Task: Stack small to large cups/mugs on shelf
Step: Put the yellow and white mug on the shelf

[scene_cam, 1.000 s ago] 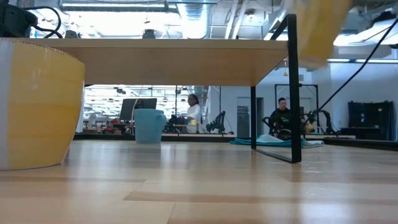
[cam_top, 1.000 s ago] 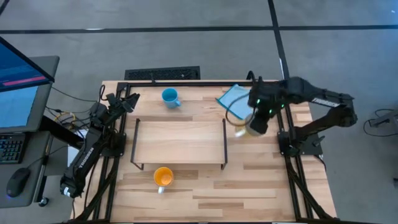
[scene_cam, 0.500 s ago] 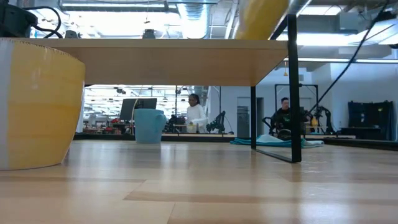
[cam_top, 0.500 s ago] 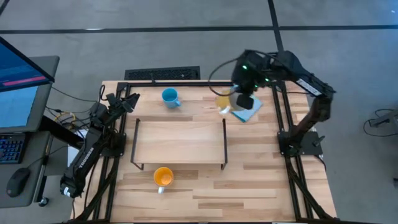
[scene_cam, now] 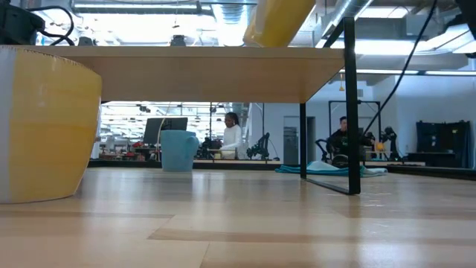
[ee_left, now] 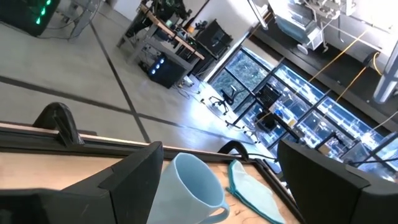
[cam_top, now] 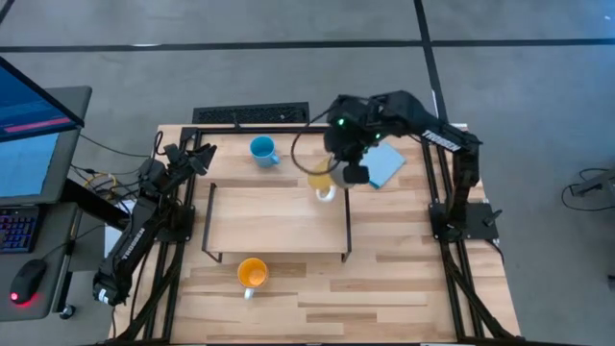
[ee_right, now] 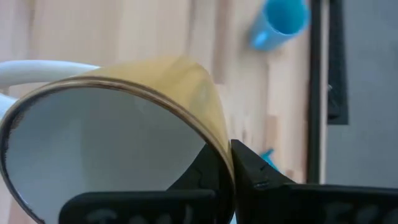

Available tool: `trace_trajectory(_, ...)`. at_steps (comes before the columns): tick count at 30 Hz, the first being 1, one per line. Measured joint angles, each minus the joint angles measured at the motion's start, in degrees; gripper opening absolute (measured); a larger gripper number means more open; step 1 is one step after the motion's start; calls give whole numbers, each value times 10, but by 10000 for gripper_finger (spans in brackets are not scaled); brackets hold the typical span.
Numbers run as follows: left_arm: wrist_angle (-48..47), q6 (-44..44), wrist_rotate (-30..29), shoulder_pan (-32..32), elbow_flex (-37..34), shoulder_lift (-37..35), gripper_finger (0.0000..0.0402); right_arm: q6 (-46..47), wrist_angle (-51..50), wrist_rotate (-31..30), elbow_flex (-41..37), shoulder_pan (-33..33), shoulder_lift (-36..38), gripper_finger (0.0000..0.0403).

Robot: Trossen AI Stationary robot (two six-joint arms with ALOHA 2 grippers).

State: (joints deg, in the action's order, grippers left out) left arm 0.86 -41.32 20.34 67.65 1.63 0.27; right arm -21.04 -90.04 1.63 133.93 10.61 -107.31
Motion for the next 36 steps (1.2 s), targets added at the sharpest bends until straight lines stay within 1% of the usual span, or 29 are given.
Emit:
trace_trajectory(6,0,2,0,0,0,0,308,7,0,1,0,-51,0,25)
trace_trajectory(11,0,2,0,0,0,0,308,30,0,3,-2,-75,0,25)
trace_trajectory(17,0,6,-1,0,0,0,308,25,1,2,-2,-76,-20,25)
trace_trajectory(21,0,15,0,0,0,0,308,-3,0,2,-3,-76,-38,25)
trace_trajectory(25,0,15,0,0,0,0,308,-2,1,17,-2,-76,-48,25)
trace_trajectory(27,0,15,0,0,0,0,308,0,0,14,-4,-77,-52,25)
trace_trajectory(36,0,36,-1,0,0,1,308,-10,1,17,-3,-110,-74,25)
